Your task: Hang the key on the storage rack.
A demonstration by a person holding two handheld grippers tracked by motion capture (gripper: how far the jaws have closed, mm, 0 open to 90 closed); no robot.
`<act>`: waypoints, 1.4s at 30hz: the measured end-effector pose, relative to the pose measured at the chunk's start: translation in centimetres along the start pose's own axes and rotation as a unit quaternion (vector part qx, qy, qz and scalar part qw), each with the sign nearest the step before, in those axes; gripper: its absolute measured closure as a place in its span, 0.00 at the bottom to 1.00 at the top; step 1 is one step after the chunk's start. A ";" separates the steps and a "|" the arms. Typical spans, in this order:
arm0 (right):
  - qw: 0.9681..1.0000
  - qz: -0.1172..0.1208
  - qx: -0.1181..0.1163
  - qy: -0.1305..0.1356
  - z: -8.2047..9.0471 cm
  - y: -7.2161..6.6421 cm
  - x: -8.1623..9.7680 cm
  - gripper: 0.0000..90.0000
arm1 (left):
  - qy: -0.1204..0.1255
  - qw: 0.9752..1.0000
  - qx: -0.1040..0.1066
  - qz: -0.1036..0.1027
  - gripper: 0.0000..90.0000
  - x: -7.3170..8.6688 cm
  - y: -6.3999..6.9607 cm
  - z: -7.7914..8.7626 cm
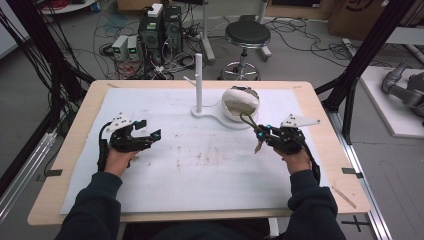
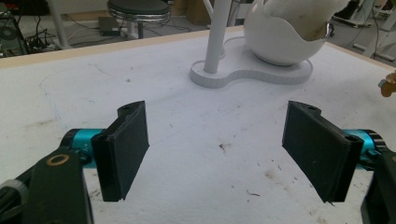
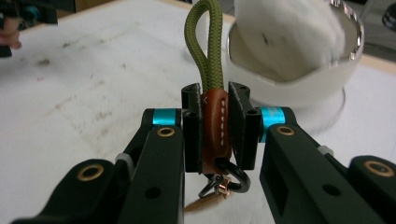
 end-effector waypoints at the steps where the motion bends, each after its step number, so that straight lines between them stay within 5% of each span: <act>1: 1.000 0.002 0.000 0.002 -0.2 -0.1 -0.5 0.86 | 0.000 1.000 0.001 -0.001 0.25 0.0 0.0 0.0; 8: 0.999 0.038 0.003 0.030 -2.5 -0.8 -5.3 0.86 | 0.003 1.000 0.002 0.002 0.25 0.0 0.0 0.0; 23: 0.996 0.076 0.011 0.046 -8.3 -2.4 -11.7 0.87 | 0.003 1.000 0.008 0.004 0.25 0.0 0.1 -0.1; 31: 0.996 0.074 0.008 0.056 -10.5 -2.7 -13.2 0.86 | 0.003 1.000 0.009 0.005 0.25 0.0 0.0 0.0; 42: 0.999 0.046 0.016 0.022 -13.3 -1.7 -12.6 0.87 | 0.004 1.000 0.008 0.009 0.25 0.0 -0.1 0.0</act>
Point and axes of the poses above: each handheld gripper's, and its own axes: z roughly backward along the jaws, x roughly out of its underside, y roughly to its right, the point moved 5 cm from there along -z, roughly forward along the jaws, and after that the axes turned 11 degrees about -x, right-handed, at the moved point
